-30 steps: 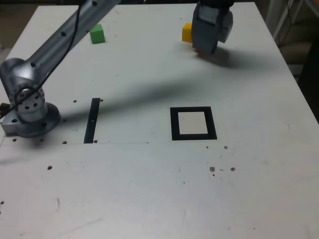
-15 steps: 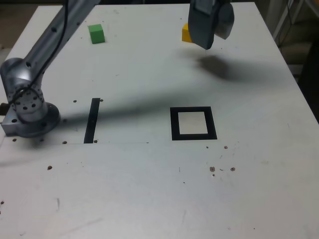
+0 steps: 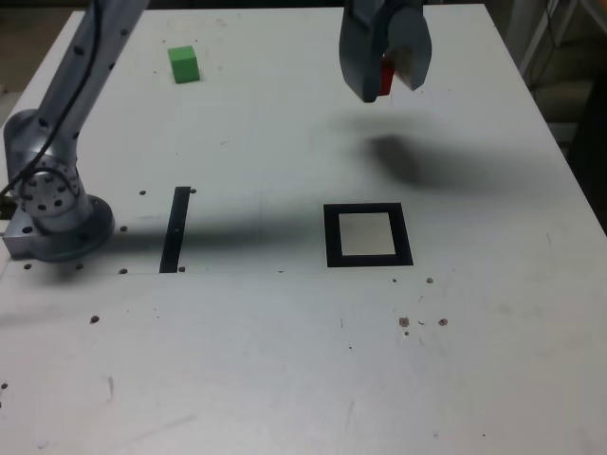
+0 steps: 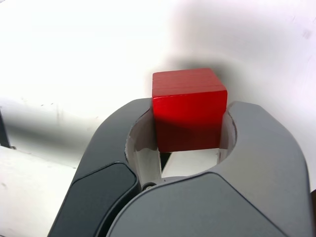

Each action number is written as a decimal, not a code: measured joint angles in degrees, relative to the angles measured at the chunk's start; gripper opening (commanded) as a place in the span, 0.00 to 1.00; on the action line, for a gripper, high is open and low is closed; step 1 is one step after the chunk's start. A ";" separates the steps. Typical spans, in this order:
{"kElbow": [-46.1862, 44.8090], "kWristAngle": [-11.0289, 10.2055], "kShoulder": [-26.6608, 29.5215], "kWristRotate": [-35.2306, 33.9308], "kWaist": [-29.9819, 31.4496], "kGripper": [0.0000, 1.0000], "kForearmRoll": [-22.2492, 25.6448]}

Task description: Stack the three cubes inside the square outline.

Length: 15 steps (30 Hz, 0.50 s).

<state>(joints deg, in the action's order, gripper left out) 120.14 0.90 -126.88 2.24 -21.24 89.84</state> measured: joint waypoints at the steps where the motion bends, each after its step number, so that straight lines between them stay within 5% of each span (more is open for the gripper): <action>1: -1.54 -0.03 0.78 0.16 0.50 0.35 -0.83; 15: -20.54 -0.67 10.76 0.50 7.85 0.35 -13.53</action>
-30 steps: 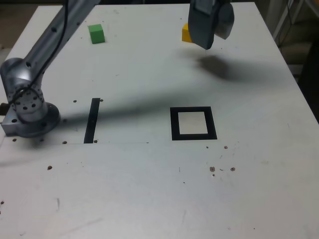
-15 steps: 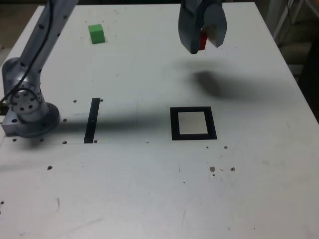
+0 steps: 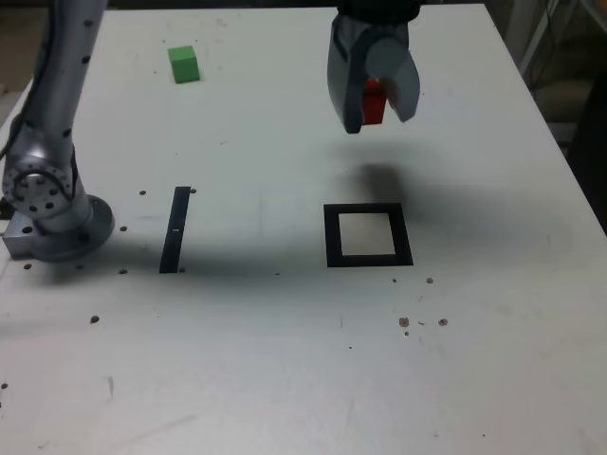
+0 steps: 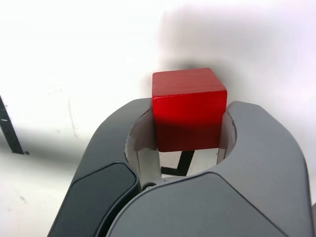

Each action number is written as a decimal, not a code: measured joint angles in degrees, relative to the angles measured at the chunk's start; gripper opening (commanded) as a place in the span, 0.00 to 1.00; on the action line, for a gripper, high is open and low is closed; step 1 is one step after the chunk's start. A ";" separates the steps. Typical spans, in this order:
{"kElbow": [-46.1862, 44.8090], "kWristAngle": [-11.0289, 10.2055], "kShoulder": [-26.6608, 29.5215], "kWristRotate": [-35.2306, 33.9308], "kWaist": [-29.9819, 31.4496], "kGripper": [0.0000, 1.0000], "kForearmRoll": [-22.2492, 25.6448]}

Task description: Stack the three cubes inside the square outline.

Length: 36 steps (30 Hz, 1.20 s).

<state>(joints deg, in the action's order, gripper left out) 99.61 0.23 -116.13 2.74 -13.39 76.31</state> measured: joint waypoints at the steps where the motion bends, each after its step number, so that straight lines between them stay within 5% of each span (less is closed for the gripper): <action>1: -1.67 -0.08 0.90 -0.02 0.73 0.35 -1.14; 36: -15.83 -0.02 3.06 -7.96 19.18 0.35 -13.39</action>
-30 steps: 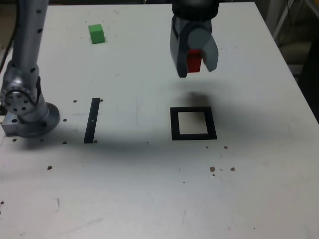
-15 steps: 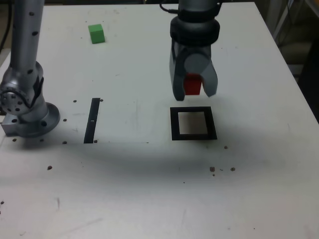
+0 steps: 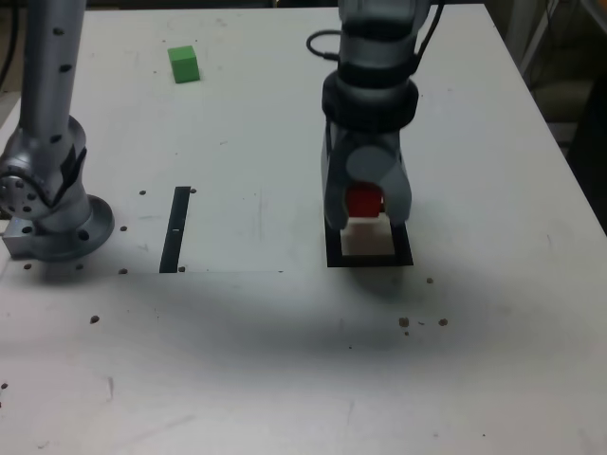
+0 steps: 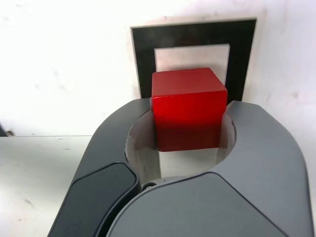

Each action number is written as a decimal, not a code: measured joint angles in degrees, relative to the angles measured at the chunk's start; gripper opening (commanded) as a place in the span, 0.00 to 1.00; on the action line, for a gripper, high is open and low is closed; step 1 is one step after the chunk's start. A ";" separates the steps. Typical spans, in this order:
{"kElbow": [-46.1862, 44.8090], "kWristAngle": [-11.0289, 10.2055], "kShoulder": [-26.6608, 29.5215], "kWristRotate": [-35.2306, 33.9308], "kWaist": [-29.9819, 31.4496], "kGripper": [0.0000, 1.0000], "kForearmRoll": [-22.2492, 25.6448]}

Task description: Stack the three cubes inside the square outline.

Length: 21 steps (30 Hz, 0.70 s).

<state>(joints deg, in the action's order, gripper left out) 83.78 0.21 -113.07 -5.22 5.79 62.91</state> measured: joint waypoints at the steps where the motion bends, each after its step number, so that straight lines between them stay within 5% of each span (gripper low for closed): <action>1: -0.38 0.03 0.00 -0.05 0.16 0.35 -0.59; 21: -6.12 -0.04 -0.02 -0.19 0.90 0.36 -8.92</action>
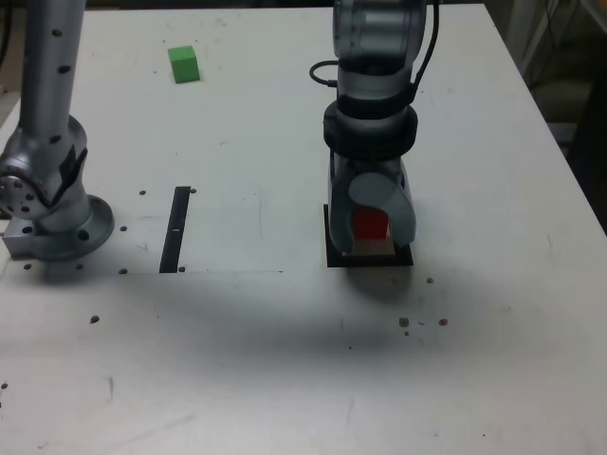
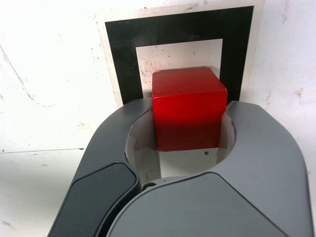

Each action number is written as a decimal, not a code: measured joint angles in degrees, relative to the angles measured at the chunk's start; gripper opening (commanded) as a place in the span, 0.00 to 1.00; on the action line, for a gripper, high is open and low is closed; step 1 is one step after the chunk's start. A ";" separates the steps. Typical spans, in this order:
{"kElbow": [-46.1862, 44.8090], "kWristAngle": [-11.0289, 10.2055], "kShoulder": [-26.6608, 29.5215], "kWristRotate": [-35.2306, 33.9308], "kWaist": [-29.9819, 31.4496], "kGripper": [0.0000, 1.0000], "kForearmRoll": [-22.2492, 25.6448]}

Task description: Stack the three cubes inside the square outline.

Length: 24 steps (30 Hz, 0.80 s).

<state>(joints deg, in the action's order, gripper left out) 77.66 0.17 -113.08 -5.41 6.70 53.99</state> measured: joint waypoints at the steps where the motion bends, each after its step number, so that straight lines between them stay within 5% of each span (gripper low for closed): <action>1: -0.16 0.00 0.00 -0.07 0.00 0.39 -0.16; 7: -1.06 0.03 -0.07 -0.39 0.00 0.89 -0.59; 9: -1.19 0.14 -0.16 -0.40 0.00 0.98 -0.60; 19: -1.78 -0.07 -0.07 -1.16 0.00 0.99 -0.62; 24: -2.30 -2.13 2.17 -2.63 -0.08 0.99 0.63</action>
<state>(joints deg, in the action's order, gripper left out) 75.36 -1.96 -110.91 -8.04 6.61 54.62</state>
